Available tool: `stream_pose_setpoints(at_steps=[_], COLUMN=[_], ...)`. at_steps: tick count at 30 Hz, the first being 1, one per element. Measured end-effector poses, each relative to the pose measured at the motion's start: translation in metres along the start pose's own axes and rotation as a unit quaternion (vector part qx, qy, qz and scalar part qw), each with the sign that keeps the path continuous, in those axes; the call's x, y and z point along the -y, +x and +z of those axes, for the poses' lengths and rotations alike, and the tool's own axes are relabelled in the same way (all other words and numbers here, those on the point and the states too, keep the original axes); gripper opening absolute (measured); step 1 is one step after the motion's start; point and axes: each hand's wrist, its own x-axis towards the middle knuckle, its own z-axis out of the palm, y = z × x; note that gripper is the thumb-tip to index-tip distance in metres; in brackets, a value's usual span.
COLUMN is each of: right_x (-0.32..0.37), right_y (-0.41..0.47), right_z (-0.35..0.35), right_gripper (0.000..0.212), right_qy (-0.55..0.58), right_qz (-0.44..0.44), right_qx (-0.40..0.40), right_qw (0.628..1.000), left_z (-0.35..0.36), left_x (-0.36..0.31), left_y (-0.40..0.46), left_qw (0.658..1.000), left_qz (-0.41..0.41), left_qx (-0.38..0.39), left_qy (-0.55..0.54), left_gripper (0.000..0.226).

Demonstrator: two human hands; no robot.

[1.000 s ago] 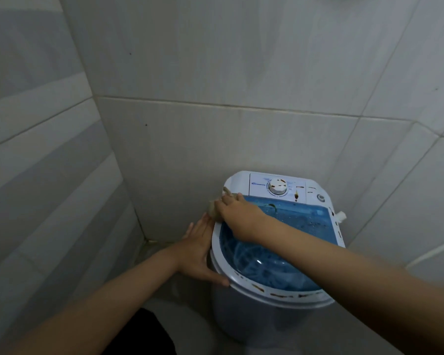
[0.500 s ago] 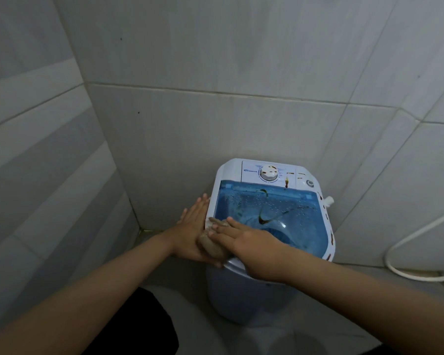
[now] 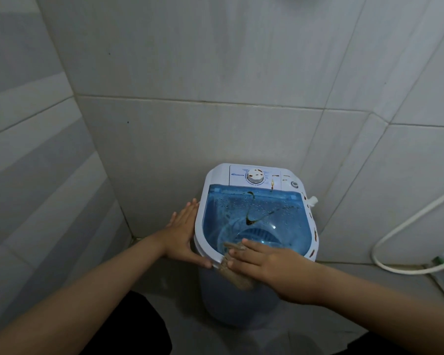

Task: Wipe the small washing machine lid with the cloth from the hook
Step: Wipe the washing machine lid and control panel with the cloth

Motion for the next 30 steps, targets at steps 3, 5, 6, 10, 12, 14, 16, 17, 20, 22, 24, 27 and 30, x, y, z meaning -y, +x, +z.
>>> stream_pose_setpoints(at_steps=[3,5,6,10,12,14,16,17,20,22,24,27,30], right_x=[-0.006,-0.009,-0.010,-0.014,-0.019,-0.023,-0.029,-0.032,-0.042,-0.059,-0.084,-0.130,-0.170], right_y=[-0.016,-0.027,-0.031,-0.048,-0.057,-0.062,-0.065,-0.066,-0.061,-0.055,-0.045,-0.026,-0.004], right_z=[0.005,0.006,0.005,0.005,0.007,0.003,-0.007,-0.014,-0.043,-0.058,-0.065,-0.064,-0.055], right_gripper=[0.076,0.075,0.075,0.066,0.068,0.071,0.072,0.070,0.053,0.049,0.048,0.042,0.039], right_qy=[-0.003,-0.029,-0.047,-0.080,-0.089,-0.075,-0.001,0.055,0.157,0.181,0.157,0.097,0.060], right_qz=[0.006,-0.010,-0.016,-0.008,0.002,0.005,0.023,0.044,0.134,0.178,0.229,0.323,0.386], right_qx=[0.009,-0.007,-0.014,-0.022,-0.022,0.000,0.035,0.049,0.011,-0.041,-0.084,-0.133,-0.174], right_qw=[1.000,1.000,0.999,0.997,0.996,0.997,0.999,0.996,0.979,0.966,0.957,0.932,0.904], left_z=[-0.004,-0.005,-0.006,-0.007,-0.007,-0.009,-0.013,-0.015,-0.020,-0.020,-0.017,-0.016,-0.016], left_x=[-0.002,-0.004,-0.004,-0.006,-0.008,-0.011,-0.017,-0.020,-0.030,-0.036,-0.039,-0.040,-0.040], left_y=[-0.001,-0.002,-0.003,-0.004,-0.006,-0.009,-0.011,-0.011,-0.008,-0.005,-0.002,-0.002,-0.002], left_qw=[1.000,1.000,1.000,1.000,1.000,1.000,0.999,0.999,1.000,1.000,1.000,0.999,0.999], left_qz=[-0.005,-0.006,-0.006,-0.012,-0.018,-0.027,-0.034,-0.035,-0.026,-0.015,-0.009,-0.011,-0.014], left_qx=[0.001,0.002,0.002,0.001,-0.001,-0.007,-0.013,-0.014,-0.002,0.011,0.020,0.017,0.016], left_qy=[0.007,0.009,0.009,0.008,0.003,-0.003,-0.013,-0.018,-0.010,0.004,0.015,0.025,0.039], left_gripper=[0.146,0.146,0.146,0.145,0.145,0.145,0.147,0.149,0.155,0.155,0.154,0.155,0.156])
